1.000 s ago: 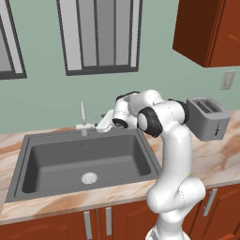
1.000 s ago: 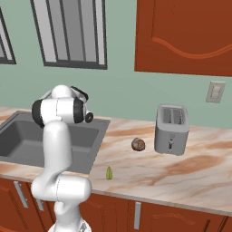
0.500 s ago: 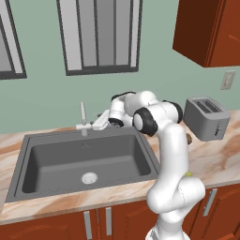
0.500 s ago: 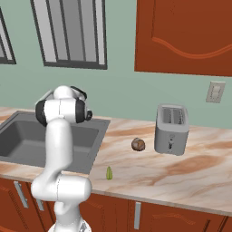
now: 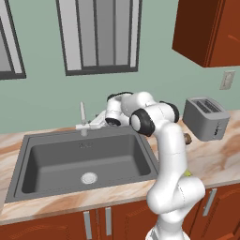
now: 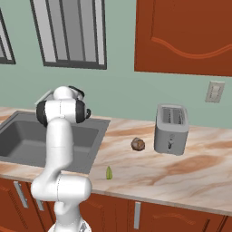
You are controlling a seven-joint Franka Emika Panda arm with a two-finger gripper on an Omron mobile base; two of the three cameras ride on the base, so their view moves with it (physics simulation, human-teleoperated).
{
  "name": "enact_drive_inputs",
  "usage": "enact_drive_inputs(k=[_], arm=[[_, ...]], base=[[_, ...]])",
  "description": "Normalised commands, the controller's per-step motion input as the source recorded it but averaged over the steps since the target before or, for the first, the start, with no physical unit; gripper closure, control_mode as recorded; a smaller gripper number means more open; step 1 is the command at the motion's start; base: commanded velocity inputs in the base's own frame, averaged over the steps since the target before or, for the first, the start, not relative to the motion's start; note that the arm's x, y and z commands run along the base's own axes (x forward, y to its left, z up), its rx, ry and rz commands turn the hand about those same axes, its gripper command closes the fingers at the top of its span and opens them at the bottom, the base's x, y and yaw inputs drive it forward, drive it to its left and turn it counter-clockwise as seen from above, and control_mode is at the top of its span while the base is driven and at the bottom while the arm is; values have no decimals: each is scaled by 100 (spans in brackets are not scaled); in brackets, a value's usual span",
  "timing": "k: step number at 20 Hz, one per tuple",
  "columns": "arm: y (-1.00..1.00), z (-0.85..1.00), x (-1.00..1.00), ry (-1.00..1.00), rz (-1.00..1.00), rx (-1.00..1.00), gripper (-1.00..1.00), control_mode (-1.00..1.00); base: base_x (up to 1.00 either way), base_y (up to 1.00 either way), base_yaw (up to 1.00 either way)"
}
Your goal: Turn on the sink faucet. Then move the lemon wedge from the counter to the sink. Turn off the sink. Move the vegetable from the sink to the pot next to the stove. Finally move the pot to the front left burner.
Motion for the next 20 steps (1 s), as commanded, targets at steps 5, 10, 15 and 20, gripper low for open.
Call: enact_drive_inputs(k=[5,10,15,20], arm=[[28,-11,25,4,0,0,100,-100],[9,-1,8,1,0,0,100,-100],[0,0,3,0,0,0,100,-100],[-8,0,0,0,-7,0,100,-100]], base=[[0,0,0],[0,0,0],[0,0,0],[0,0,0]])
